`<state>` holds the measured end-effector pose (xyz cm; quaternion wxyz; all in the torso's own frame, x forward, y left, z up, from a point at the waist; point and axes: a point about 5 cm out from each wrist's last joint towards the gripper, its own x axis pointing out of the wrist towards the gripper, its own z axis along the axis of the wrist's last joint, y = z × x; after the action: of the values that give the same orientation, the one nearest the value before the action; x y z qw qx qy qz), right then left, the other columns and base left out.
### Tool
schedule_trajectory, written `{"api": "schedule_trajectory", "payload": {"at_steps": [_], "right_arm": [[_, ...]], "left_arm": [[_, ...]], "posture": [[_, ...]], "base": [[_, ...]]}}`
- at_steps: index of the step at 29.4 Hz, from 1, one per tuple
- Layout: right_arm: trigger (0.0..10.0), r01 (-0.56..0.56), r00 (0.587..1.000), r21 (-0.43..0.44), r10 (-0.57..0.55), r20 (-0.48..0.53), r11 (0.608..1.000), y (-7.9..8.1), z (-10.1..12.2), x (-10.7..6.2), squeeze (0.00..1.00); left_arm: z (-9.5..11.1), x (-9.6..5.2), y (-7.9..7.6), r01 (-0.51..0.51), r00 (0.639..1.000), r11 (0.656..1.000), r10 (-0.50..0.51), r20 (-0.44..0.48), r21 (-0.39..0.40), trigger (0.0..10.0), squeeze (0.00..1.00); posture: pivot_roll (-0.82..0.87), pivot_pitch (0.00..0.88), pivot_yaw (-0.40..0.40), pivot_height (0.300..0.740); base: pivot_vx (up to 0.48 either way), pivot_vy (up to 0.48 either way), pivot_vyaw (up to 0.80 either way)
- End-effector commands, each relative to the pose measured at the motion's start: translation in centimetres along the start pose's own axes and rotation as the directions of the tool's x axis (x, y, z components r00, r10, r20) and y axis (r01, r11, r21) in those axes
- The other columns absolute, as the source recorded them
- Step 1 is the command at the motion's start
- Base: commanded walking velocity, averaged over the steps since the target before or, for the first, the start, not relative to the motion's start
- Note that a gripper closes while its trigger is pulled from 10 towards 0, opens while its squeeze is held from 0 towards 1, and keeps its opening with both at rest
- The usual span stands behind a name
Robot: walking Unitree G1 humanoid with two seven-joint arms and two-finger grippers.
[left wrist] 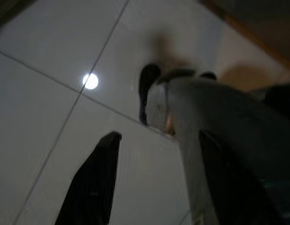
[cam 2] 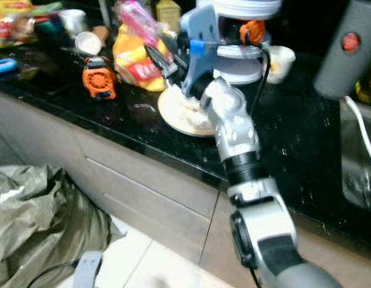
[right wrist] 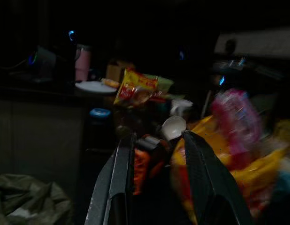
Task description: Kitchen organization
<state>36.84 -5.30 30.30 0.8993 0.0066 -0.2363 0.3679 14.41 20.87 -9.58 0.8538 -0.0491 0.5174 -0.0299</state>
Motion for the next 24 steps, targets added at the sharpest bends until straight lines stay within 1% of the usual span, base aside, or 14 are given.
{"api": "schedule_trajectory", "payload": {"at_steps": [1,3,5,8,12,13,15,17,20,21,23,24], "right_arm": [[10.0,0.032,0.999,0.045,-0.033,0.008,0.998,-0.11,-0.47,-0.23,0.00],[10.0,0.035,0.999,0.046,-0.035,0.010,0.998,-0.15,-0.45,-0.23,0.00],[10.0,0.038,0.999,0.041,-0.038,0.012,0.998,-0.23,-0.42,-0.20,0.00],[10.0,0.043,0.999,0.033,-0.044,0.018,0.999,-0.47,-0.21,-0.16,0.00],[10.0,0.043,0.999,0.000,-0.043,0.014,0.999,-0.65,-0.23,-0.16,0.00],[10.0,0.038,0.999,-0.007,-0.038,0.012,0.999,-0.58,-0.30,-0.18,0.00],[10.0,0.033,0.999,-0.008,-0.033,0.011,0.999,-0.49,-0.35,-0.19,0.00],[10.0,0.025,1.000,-0.012,-0.025,0.009,1.000,-0.44,-0.36,-0.14,0.00],[10.0,0.019,1.000,-0.024,-0.019,0.003,1.000,-0.41,-0.35,-0.07,0.00],[10.0,0.009,1.000,-0.041,-0.009,-0.005,0.999,-0.36,-0.33,0.02,0.00],[10.0,-0.041,0.998,-0.128,0.033,-0.062,0.991,-0.11,-0.40,0.48,0.00],[10.0,-0.041,0.998,-0.128,0.033,-0.062,0.991,-0.11,-0.40,0.48,0.00]], "left_arm": [[-0.40,-0.06,0.12,-0.007,1.000,1.000,0.007,-0.017,0.001,10.0,0.00],[-0.36,-0.07,0.15,-0.008,1.000,1.000,0.008,-0.014,-0.002,10.0,0.00],[-0.32,-0.07,0.20,-0.010,1.000,1.000,0.010,-0.013,-0.003,10.0,0.00],[-0.29,-0.11,0.41,-0.031,0.999,1.000,0.031,-0.012,-0.007,10.0,0.00],[-0.19,-0.20,0.88,-0.069,0.998,0.998,0.069,-0.012,0.009,10.0,0.00],[-0.14,-0.21,0.97,-0.077,0.997,0.997,0.077,-0.006,-0.010,10.0,0.00],[-0.09,-0.22,1.02,-0.084,0.996,0.996,0.084,-0.007,0.003,10.0,0.00],[-0.07,-0.20,0.96,-0.080,0.997,0.997,0.080,-0.003,-0.015,10.0,0.00],[-0.06,-0.18,0.91,-0.077,0.997,0.997,0.077,-0.003,-0.015,10.0,0.00],[-0.06,-0.17,0.87,-0.075,0.997,0.997,0.075,-0.003,-0.016,10.0,0.00],[-0.06,-0.15,0.79,-0.072,0.997,0.997,0.071,-0.004,-0.011,10.0,0.00],[-0.06,-0.15,0.79,-0.072,0.997,0.997,0.071,-0.004,-0.011,10.0,0.00]], "posture": [[0.10,0.057,-0.052,0.740],[0.10,0.057,-0.052,0.740],[0.10,0.058,-0.053,0.740],[0.09,0.058,-0.051,0.740],[0.09,0.060,-0.051,0.740],[0.09,0.060,-0.052,0.740],[0.09,0.061,-0.052,0.740],[0.09,0.061,-0.052,0.740],[0.09,0.062,-0.052,0.740],[0.09,0.061,-0.054,0.740],[0.09,0.062,-0.056,0.740],[0.09,0.062,-0.056,0.740]], "base": [[0.000,0.000,0.00],[0.000,0.000,0.00],[0.000,-0.277,0.00],[0.000,-0.460,0.00],[0.000,-0.461,0.00],[0.000,0.000,0.00],[0.000,0.000,0.00],[0.000,0.000,0.00],[0.000,0.000,0.00],[0.000,0.000,0.00],[0.000,0.000,0.00],[0.000,0.000,0.00]]}}
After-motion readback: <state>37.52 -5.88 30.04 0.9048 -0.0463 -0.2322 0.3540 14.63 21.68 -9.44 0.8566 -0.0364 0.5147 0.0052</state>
